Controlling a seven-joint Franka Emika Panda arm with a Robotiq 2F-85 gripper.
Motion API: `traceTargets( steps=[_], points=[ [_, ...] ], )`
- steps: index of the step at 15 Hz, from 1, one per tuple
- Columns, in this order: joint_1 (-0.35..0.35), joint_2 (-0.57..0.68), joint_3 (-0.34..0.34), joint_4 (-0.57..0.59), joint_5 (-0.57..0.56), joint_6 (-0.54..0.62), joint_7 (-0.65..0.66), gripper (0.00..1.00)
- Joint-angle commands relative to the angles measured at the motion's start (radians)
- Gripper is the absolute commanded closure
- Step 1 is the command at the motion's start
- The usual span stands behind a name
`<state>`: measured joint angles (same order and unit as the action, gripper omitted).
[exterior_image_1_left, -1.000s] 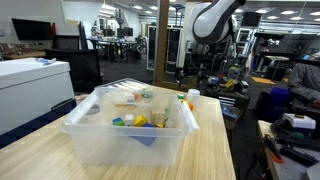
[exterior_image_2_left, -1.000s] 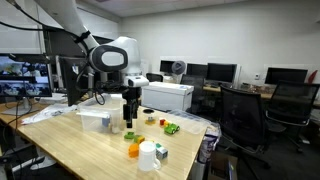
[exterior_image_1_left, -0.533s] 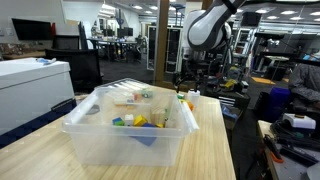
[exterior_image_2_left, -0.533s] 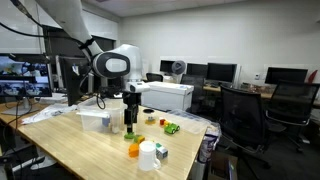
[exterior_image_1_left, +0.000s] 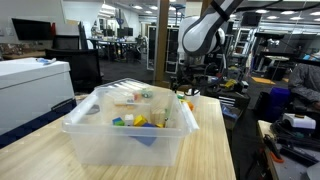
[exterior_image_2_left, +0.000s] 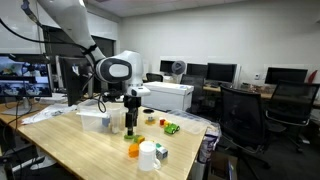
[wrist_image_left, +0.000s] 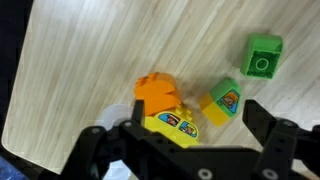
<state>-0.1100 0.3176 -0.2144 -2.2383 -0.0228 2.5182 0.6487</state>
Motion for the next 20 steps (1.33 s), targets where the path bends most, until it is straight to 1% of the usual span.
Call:
traceTargets(
  steps=[1, 8, 12, 13, 17, 20],
  points=[
    [0.018, 0.025, -0.018, 0.032, 0.002, -0.03, 0.009, 0.0],
    [0.032, 0.067, -0.013, 0.054, 0.013, -0.028, 0.0, 0.0],
    [0.032, 0.106, -0.011, 0.088, 0.031, -0.025, -0.009, 0.0],
    [0.025, 0.124, -0.012, 0.118, 0.045, -0.03, -0.009, 0.0],
    [0.024, 0.159, -0.008, 0.176, 0.064, -0.046, -0.015, 0.0],
    [0.035, 0.176, -0.01, 0.174, 0.053, -0.029, -0.01, 0.0]
  ],
)
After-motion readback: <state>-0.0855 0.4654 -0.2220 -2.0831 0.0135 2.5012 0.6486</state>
